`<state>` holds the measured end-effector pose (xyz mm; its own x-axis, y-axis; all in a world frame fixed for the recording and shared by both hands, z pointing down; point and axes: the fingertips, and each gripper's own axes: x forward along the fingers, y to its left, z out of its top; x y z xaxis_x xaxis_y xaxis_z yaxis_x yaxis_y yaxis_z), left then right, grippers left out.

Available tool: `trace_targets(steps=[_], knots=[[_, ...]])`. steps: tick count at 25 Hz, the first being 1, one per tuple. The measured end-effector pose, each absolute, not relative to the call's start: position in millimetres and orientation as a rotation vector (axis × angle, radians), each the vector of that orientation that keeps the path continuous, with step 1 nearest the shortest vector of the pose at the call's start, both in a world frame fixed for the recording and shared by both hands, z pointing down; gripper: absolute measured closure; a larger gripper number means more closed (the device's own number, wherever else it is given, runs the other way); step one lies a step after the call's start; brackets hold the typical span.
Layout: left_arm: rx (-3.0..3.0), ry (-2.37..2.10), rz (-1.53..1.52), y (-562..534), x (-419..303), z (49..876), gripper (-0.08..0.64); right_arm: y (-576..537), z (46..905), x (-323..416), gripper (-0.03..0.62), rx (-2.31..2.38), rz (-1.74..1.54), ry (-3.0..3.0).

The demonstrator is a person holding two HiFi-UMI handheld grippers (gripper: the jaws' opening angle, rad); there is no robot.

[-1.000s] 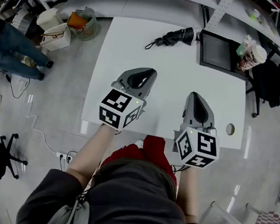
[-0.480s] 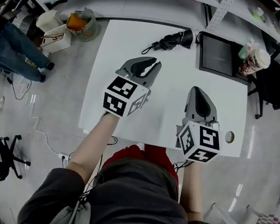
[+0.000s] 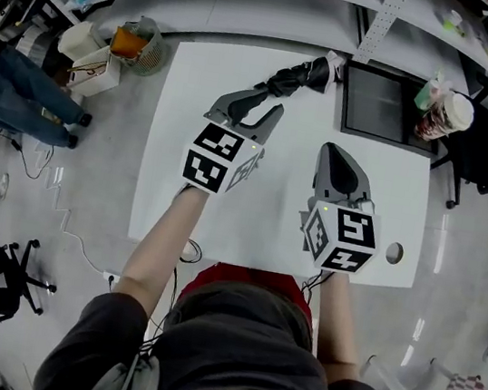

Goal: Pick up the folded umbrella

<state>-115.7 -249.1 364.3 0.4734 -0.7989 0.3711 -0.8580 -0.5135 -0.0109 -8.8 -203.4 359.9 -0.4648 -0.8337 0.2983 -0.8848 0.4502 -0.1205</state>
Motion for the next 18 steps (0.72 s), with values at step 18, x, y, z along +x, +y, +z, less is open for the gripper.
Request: trace_targets(steps=[18], knots=[[2.551, -1.376, 0.881, -326.7, -85.8, 412.8, 0.341, -275.9, 396.9, -9.0, 0.574, 1.419, 0.437, -2.484]])
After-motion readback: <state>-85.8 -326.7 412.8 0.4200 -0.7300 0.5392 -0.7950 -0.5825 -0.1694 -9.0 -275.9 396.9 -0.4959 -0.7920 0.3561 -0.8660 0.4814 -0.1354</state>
